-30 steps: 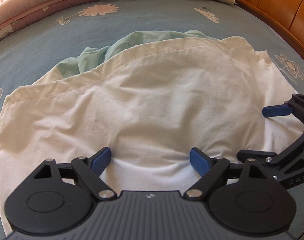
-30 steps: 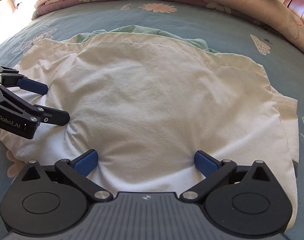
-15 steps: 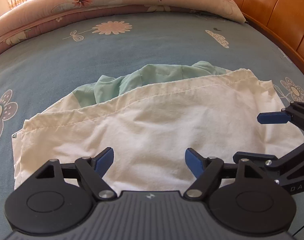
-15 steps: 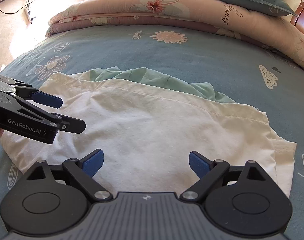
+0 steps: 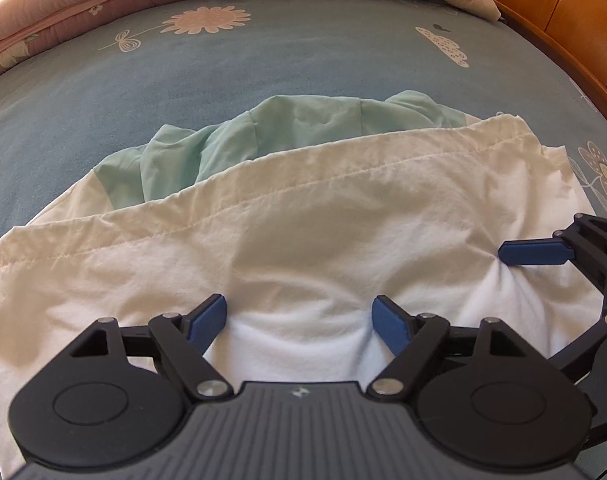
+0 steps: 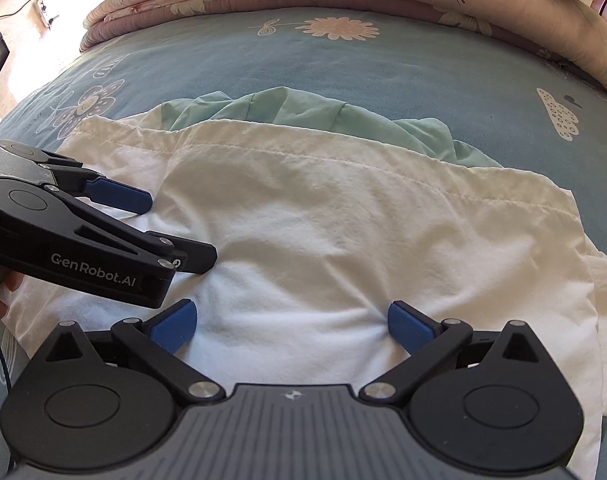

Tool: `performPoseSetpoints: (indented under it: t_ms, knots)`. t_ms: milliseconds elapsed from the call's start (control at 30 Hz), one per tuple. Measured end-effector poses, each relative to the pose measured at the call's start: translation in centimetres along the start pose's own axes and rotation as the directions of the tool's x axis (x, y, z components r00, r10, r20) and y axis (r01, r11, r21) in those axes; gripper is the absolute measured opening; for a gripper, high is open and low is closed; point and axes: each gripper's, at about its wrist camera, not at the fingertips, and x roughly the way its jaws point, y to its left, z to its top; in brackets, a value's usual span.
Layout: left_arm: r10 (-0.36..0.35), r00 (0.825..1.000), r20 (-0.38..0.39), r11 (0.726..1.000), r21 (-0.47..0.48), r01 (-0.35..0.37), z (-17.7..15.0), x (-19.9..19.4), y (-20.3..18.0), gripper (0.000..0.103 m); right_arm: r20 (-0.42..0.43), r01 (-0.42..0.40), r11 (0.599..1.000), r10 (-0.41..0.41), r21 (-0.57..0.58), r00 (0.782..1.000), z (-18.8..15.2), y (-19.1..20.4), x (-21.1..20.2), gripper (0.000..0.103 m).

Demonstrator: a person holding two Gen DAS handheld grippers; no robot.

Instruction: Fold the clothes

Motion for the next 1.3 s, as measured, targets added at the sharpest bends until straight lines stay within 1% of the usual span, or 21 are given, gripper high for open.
performPoseSetpoints:
  t_ms: [67, 100, 167, 267, 333, 400, 467, 600, 667, 800, 867, 900, 1033, 1133, 1200, 1267, 1300]
  knots:
    - [0.01, 1.0, -0.015, 1.0, -0.009, -0.01, 0.4, -0.2, -0.1, 0.08, -0.005, 0.002, 1.0, -0.002, -0.001, 1.0, 0.1, 0.0, -0.1, 0.103]
    - [0.018, 1.0, -0.022, 1.0, -0.017, -0.019, 0.7, -0.5, -0.2, 0.079, -0.01, 0.005, 1.0, -0.005, -0.002, 1.0, 0.3, 0.1, -0.4, 0.103]
    - [0.029, 1.0, -0.007, 0.999, -0.033, -0.029, 1.5, -1.5, -0.4, 0.079, -0.004, 0.017, 1.0, -0.017, -0.009, 1.0, 0.6, -0.1, -1.3, 0.101]
    - [-0.006, 0.999, 0.036, 0.999, -0.036, 0.007, 2.8, -2.8, -0.6, 0.079, 0.045, 0.054, 0.999, -0.054, 0.01, 0.998, 0.8, -1.2, -3.4, 0.101]
    - [-0.029, 0.998, 0.052, 0.999, -0.018, 0.03, 3.6, -2.8, -1.1, 0.08, 0.05, 0.092, 0.995, -0.093, 0.032, 0.994, 0.8, -2.6, -3.8, 0.101]
    - [-0.036, 0.998, 0.051, 0.999, -0.004, 0.036, 4.1, -2.2, -1.7, 0.08, 0.053, 0.13, 0.99, -0.133, 0.054, 0.99, 0.8, -4.1, -4.2, 0.101]
    - [-0.042, 0.998, 0.042, 0.999, 0.008, 0.042, 4.2, -1.3, -2.3, 0.08, 0.027, 0.159, 0.984, -0.162, 0.081, 0.986, 0.4, -5.8, -3.6, 0.101]
    - [-0.032, 0.999, -0.012, 0.999, -0.01, 0.031, 3.8, 1.3, -2.6, 0.081, -0.016, 0.155, 0.975, -0.154, 0.16, 0.988, -0.9, -8.3, -2.3, 0.101]
    - [-0.026, 1.0, -0.007, 1.0, -0.012, 0.026, 3.6, 1.8, -2.6, 0.084, -0.01, 0.146, 0.966, -0.147, 0.212, 0.989, -1.4, -9.3, -2.4, 0.102]
    - [-0.025, 1.0, -0.011, 1.0, -0.009, 0.025, 3.7, 1.9, -2.5, 0.087, -0.012, 0.176, 0.948, -0.179, 0.264, 0.984, -2.3, -11.0, -3.3, 0.101]
    - [-0.03, 0.999, -0.015, 0.999, -0.013, 0.029, 4.0, 1.7, -2.4, 0.086, -0.008, 0.194, 0.941, -0.199, 0.277, 0.98, -2.5, -11.1, -4.1, 0.101]
    - [-0.032, 0.999, -0.011, 0.999, -0.017, 0.032, 4.1, 1.3, -2.4, 0.086, -0.003, 0.209, 0.941, -0.216, 0.266, 0.976, -2.5, -10.7, -4.9, 0.101]
    - [-0.039, 0.999, 0.011, 0.999, -0.024, 0.04, 3.9, -0.5, -2.0, 0.086, 0.04, 0.115, 0.968, -0.127, 0.223, 0.991, -3.5, -9.0, -7.4, 0.101]
    - [-0.038, 0.999, 0.008, 0.999, -0.004, 0.039, 3.1, -1.3, -2.0, 0.086, -0.032, 0.135, 0.967, -0.131, 0.217, 0.991, -5.2, -8.6, -6.6, 0.101]
    - [-0.039, 0.999, -0.01, 0.999, 0.022, 0.039, 2.3, -1.0, -2.2, 0.087, -0.071, 0.156, 0.958, -0.143, 0.242, 0.987, -6.1, -9.0, -5.9, 0.101]
    - [-0.013, 1.0, -0.025, 0.999, 0.038, 0.014, 1.5, -0.4, -2.2, 0.087, -0.058, 0.159, 0.957, -0.149, 0.244, 0.987, -5.9, -8.8, -6.4, 0.101]
    - [-0.007, 1.0, -0.02, 0.999, 0.042, 0.008, 1.2, -0.4, -2.2, 0.087, -0.049, 0.159, 0.957, -0.152, 0.241, 0.987, -5.5, -8.5, -6.7, 0.101]
